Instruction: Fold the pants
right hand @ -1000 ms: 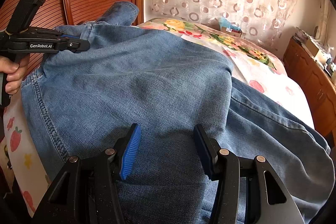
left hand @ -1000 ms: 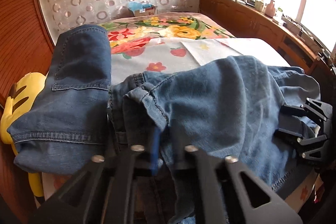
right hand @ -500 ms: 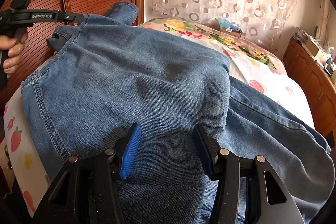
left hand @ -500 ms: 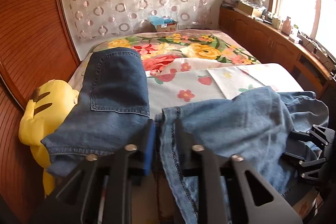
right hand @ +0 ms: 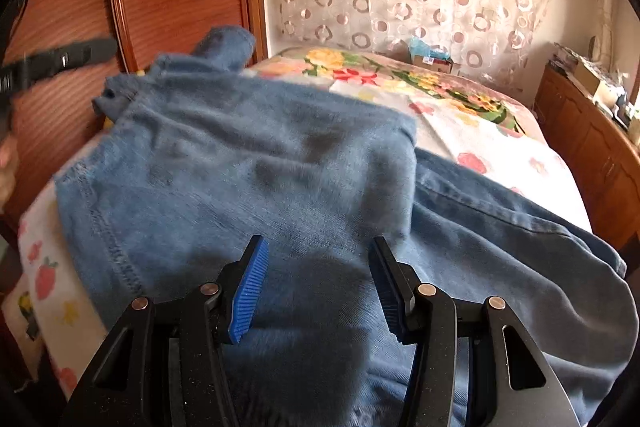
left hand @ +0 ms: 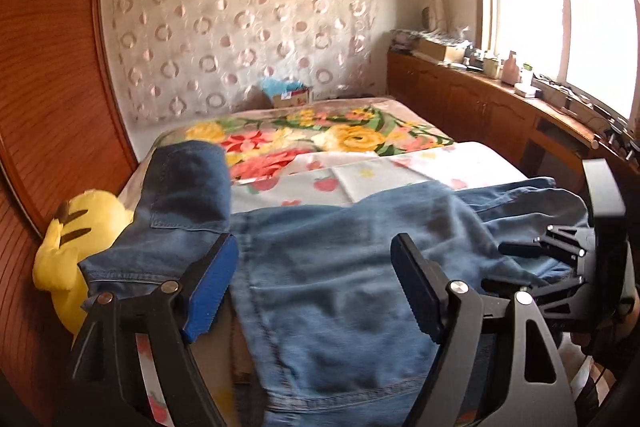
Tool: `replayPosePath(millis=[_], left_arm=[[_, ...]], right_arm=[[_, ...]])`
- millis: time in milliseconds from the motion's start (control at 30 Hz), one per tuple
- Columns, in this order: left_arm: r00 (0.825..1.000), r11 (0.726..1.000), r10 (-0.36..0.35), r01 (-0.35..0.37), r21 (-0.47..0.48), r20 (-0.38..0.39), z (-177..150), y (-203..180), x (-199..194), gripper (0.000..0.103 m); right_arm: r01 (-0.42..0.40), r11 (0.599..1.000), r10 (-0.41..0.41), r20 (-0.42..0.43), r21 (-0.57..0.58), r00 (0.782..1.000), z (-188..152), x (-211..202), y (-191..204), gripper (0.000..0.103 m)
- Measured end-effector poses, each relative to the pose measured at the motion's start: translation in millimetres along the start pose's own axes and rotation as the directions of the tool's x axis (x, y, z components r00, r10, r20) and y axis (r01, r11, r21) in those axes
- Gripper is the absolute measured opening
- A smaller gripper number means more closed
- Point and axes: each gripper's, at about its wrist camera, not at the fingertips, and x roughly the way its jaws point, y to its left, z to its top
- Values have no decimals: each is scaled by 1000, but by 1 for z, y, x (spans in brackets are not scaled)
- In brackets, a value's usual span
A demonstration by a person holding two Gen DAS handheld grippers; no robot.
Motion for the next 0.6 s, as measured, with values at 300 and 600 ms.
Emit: replayPosePath(millis=[300,600], left_arm=[[999,998,-52,52,22,4,-3,-43,-10,79],[996,996,-83,84,27,-13,-12,-81,-4,79]], right_arm=[[39,998,-45,113,56,993,-11,-64,-29,54],[133,983,-152,163,124,975,-45,-110,-56,54]])
